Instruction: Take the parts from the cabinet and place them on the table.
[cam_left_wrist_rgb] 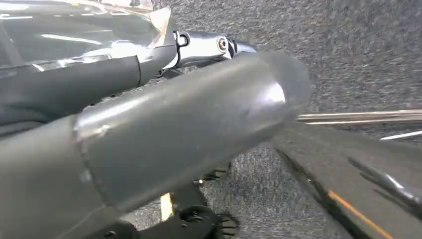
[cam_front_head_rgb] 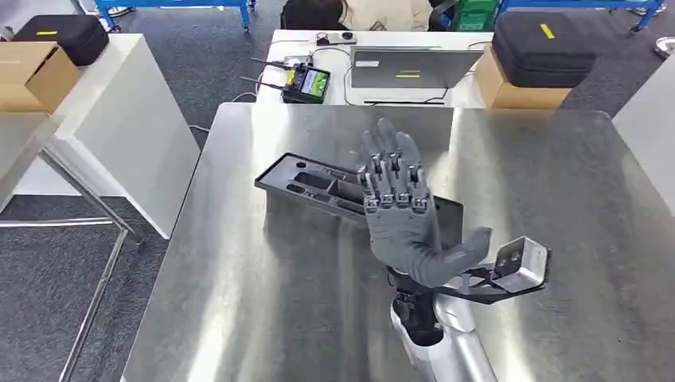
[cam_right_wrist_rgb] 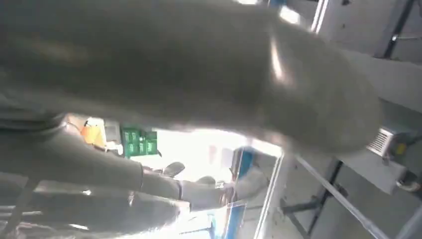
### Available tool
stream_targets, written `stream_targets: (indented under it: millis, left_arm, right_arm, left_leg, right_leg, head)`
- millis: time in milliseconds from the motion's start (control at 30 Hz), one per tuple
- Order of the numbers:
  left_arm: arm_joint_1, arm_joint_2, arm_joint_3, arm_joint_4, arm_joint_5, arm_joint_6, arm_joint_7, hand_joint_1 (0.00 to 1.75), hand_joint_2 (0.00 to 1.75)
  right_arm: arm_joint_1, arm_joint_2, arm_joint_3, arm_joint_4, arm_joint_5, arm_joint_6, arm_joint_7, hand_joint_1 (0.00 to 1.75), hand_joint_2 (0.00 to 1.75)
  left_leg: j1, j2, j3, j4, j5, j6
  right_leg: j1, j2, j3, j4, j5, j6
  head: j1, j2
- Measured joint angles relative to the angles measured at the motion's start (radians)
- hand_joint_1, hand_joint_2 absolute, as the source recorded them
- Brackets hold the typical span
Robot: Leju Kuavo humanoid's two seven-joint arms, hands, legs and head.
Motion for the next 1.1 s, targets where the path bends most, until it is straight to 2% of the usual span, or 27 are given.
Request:
stream_targets:
  millis: [67,100,133,167,233,267,300,333,367,400,433,467,500,567,600,633,667,700,733,767,800,833,900,933,967,1033,1100]
  left_arm:
    - [0.0,-0.002,0.0,0.0,0.0,0.0,0.0,0.0,0.0]
    - [0.001,-0.003,0.001,0.0,0.0,0.0,0.0,0.0,0.0]
    - [0.001,-0.003,0.002,0.0,0.0,0.0,0.0,0.0,0.0]
    - [0.002,-0.005,0.005,0.0,0.003,0.0,0.0,0.0,0.0]
    - [0.004,-0.006,0.01,0.0,0.003,0.0,0.0,0.0,0.0]
    - [0.003,-0.005,0.01,0.0,0.003,0.0,-0.001,0.0,0.0]
    - [0.003,0.007,0.012,-0.004,0.003,0.003,-0.001,0.0,0.0]
    - [0.003,0.002,0.012,-0.002,0.0,0.004,-0.004,0.0,0.0]
    - [0.004,-0.001,0.012,-0.001,0.0,0.004,-0.003,0.0,0.0]
    - [0.005,-0.001,0.012,-0.001,-0.002,0.005,-0.004,0.0,0.0]
    - [0.005,-0.002,0.012,-0.001,-0.002,0.005,-0.004,0.0,0.0]
    - [0.003,-0.004,0.012,0.0,-0.002,0.005,-0.004,0.0,0.0]
    - [0.002,-0.002,0.012,0.0,-0.002,0.004,-0.004,0.0,0.0]
    - [0.002,-0.003,0.012,0.0,-0.003,0.002,-0.004,0.0,0.0]
    - [0.002,-0.003,0.012,0.0,-0.003,0.002,-0.004,0.0,0.0]
    - [0.002,-0.003,0.013,0.0,-0.003,0.002,-0.004,0.0,0.0]
    - [0.002,-0.003,0.013,0.0,-0.003,0.001,-0.004,0.0,0.0]
    - [0.001,-0.003,0.013,0.0,-0.003,0.0,-0.004,0.0,0.0]
    - [0.0,-0.003,0.013,0.0,-0.003,-0.002,-0.004,0.0,0.0]
    - [-0.003,-0.002,0.013,0.0,-0.003,-0.003,-0.004,0.0,0.0]
    - [-0.004,0.012,0.013,-0.005,-0.003,-0.004,-0.003,0.0,0.0]
    - [-0.007,0.003,0.014,-0.003,-0.002,-0.005,-0.005,0.0,0.0]
    - [-0.01,0.01,0.015,-0.004,-0.001,-0.006,-0.004,0.0,0.0]
    - [-0.009,0.009,0.016,-0.004,-0.001,-0.006,-0.004,0.0,0.0]
    - [-0.009,0.005,0.016,-0.002,-0.001,-0.01,-0.004,0.0,0.0]
    - [-0.01,0.005,0.018,-0.002,0.002,-0.012,-0.004,0.0,0.0]
    - [-0.008,0.002,0.018,-0.002,0.002,-0.014,-0.003,0.0,0.0]
  right_arm:
    - [-0.001,-0.008,0.003,0.017,0.001,0.0,0.0,0.0,0.0]
    - [0.0,-0.012,0.004,0.023,0.001,-0.001,0.0,0.0,0.0]
    - [0.0,-0.015,0.005,0.028,0.001,-0.001,0.0,0.0,0.0]
    - [0.0,-0.018,0.008,0.033,0.001,-0.001,0.0,0.0,0.0]
    - [-0.002,-0.02,0.013,0.039,0.001,-0.002,0.0,0.0,0.0]
    - [-0.003,-0.021,0.014,0.041,0.001,-0.003,0.0,0.0,0.0]
    - [-0.004,-0.022,0.018,0.045,0.002,-0.009,0.002,0.0,0.0]
    - [-0.003,-0.026,0.019,0.047,0.003,-0.016,0.002,0.0,0.0]
    - [-0.002,-0.027,0.021,0.049,0.005,-0.023,0.003,0.0,0.0]
    - [-0.002,-0.028,0.023,0.052,0.005,-0.024,0.003,0.0,0.0]
    - [-0.002,-0.028,0.025,0.054,0.007,-0.028,0.003,0.0,0.0]
    - [-0.001,-0.028,0.027,0.055,0.007,-0.032,0.003,0.0,0.0]
    - [-0.001,-0.028,0.029,0.056,0.009,-0.034,0.002,0.0,0.0]
    - [-0.002,-0.03,0.032,0.06,0.018,-0.039,0.0,0.0,0.0]
    - [-0.001,-0.034,0.037,0.064,0.019,-0.042,0.0,0.0,0.0]
    - [-0.001,-0.037,0.041,0.068,0.02,-0.047,0.0,0.0,0.0]
    - [-0.001,-0.041,0.044,0.073,0.023,-0.049,0.0,0.0,0.0]
    - [-0.001,-0.043,0.045,0.074,0.024,-0.05,0.0,0.0,0.0]
    - [-0.001,-0.043,0.046,0.074,0.025,-0.052,-0.001,0.0,0.0]
    - [-0.001,-0.043,0.046,0.074,0.025,-0.053,-0.002,0.0,0.0]
    - [0.0,-0.043,0.047,0.076,0.027,-0.054,-0.002,0.0,0.0]
    - [0.001,-0.048,0.048,0.079,0.031,-0.055,-0.002,0.0,0.0]
    - [0.001,-0.049,0.055,0.082,0.038,-0.058,-0.001,0.0,0.0]
    - [0.0,-0.051,0.057,0.082,0.043,-0.061,-0.001,0.0,0.0]
    - [0.0,-0.052,0.059,0.084,0.045,-0.066,-0.001,0.0,0.0]
    - [-0.008,-0.056,0.066,0.09,0.049,-0.071,-0.002,0.0,0.0]
    - [-0.006,-0.06,0.069,0.097,0.049,-0.074,-0.002,0.0,0.0]
  left_leg:
    - [0.004,0.003,-0.002,0.0,0.002,-0.001]
    - [0.006,0.004,-0.004,0.001,0.003,-0.002]
    - [0.009,0.004,-0.005,0.001,0.003,-0.007]
    - [0.015,0.004,-0.005,0.002,0.003,-0.015]
    - [0.034,0.002,-0.012,0.021,-0.004,-0.041]
    - [0.035,0.002,-0.021,0.042,-0.014,-0.059]
    - [0.033,-0.002,-0.032,0.058,-0.023,-0.072]
    - [0.03,-0.003,-0.036,0.063,-0.023,-0.078]
    - [0.034,-0.003,-0.034,0.062,-0.021,-0.082]
    - [0.035,-0.002,-0.033,0.056,-0.015,-0.083]
    - [0.043,0.0,-0.035,0.057,-0.017,-0.086]
    - [0.045,0.004,-0.042,0.075,-0.04,-0.078]
    - [0.038,0.002,-0.067,0.133,-0.087,-0.066]
    - [0.013,0.001,-0.134,0.296,-0.176,-0.045]
    - [0.003,0.0,-0.16,0.357,-0.199,-0.032]
    - [-0.008,-0.002,-0.165,0.376,-0.202,-0.019]
    - [-0.022,-0.004,-0.151,0.359,-0.19,-0.001]
    - [-0.037,-0.006,-0.121,0.31,-0.168,0.025]
    - [-0.054,-0.01,-0.075,0.238,-0.141,0.055]
    - [-0.079,-0.017,-0.019,0.159,-0.122,0.095]
    - [-0.085,-0.024,-0.014,0.144,-0.133,0.123]
    - [-0.092,-0.019,-0.011,0.129,-0.12,0.126]
    - [-0.101,-0.019,-0.008,0.119,-0.107,0.13]
    - [-0.096,-0.019,-0.003,0.093,-0.088,0.137]
    - [-0.08,-0.012,0.01,0.053,-0.056,0.12]
    - [-0.074,-0.008,0.004,0.028,-0.025,0.113]
    - [-0.066,-0.004,-0.018,0.029,-0.012,0.091]
  right_leg:
    - [-0.001,0.001,-0.07,0.151,-0.063,-0.007]
    - [-0.004,0.001,-0.095,0.208,-0.081,-0.002]
    - [-0.008,0.0,-0.099,0.216,-0.076,0.007]
    - [-0.015,0.0,-0.078,0.18,-0.058,0.021]
    - [-0.034,-0.005,0.021,0.002,0.009,0.062]
    - [-0.041,-0.01,0.04,-0.047,0.004,0.075]
    - [-0.03,0.003,0.039,-0.03,0.004,0.06]
    - [-0.032,0.008,0.029,-0.012,0.0,0.027]
    - [-0.032,0.009,0.023,-0.008,0.0,0.015]
    - [-0.029,0.011,0.02,-0.002,0.001,0.009]
    - [-0.019,0.013,0.017,0.001,0.003,0.001]
    - [-0.02,0.012,0.015,-0.002,0.007,-0.013]
    - [-0.013,0.013,0.014,-0.003,0.009,-0.017]
    - [0.002,0.012,0.008,-0.003,0.016,-0.03]
    - [0.012,0.012,0.003,-0.003,0.019,-0.037]
    - [0.024,0.012,-0.002,-0.003,0.023,-0.043]
    - [0.036,0.014,-0.008,-0.003,0.027,-0.05]
    - [0.048,0.016,-0.014,-0.004,0.032,-0.057]
    - [0.059,0.019,-0.02,-0.004,0.038,-0.066]
    - [0.063,0.02,-0.022,-0.005,0.044,-0.074]
    - [0.074,0.02,-0.023,-0.006,0.048,-0.071]
    - [0.061,0.018,-0.021,-0.008,0.049,-0.071]
    - [0.053,0.02,-0.022,-0.016,0.062,-0.057]
    - [0.062,0.021,-0.017,-0.033,0.075,-0.05]
    - [0.066,0.019,-0.024,-0.03,0.073,-0.053]
    - [0.058,0.017,-0.059,0.048,-0.004,-0.051]
    - [0.039,0.016,-0.096,0.182,-0.072,-0.041]
  head:
    - [0.005,0.0]
    - [0.004,0.0]
    - [0.005,0.0]
    - [0.004,0.0]
    - [0.005,0.0]
    - [0.006,0.0]
    - [0.02,0.0]
    - [0.014,0.0]
    - [0.005,0.0]
    - [0.004,0.0]
    - [0.004,0.0]
    - [-0.005,0.0]
    - [-0.006,0.0]
    - [-0.008,0.0]
    - [-0.008,0.0]
    - [-0.007,0.0]
    - [-0.008,0.0]
    - [-0.007,0.0]
    - [-0.008,0.0]
    - [-0.007,0.0]
    - [0.011,0.0]
    - [0.011,0.0]
    - [0.006,0.0]
    - [0.006,0.0]
    - [0.0,0.0]
    - [0.011,0.0]
    - [0.012,0.0]
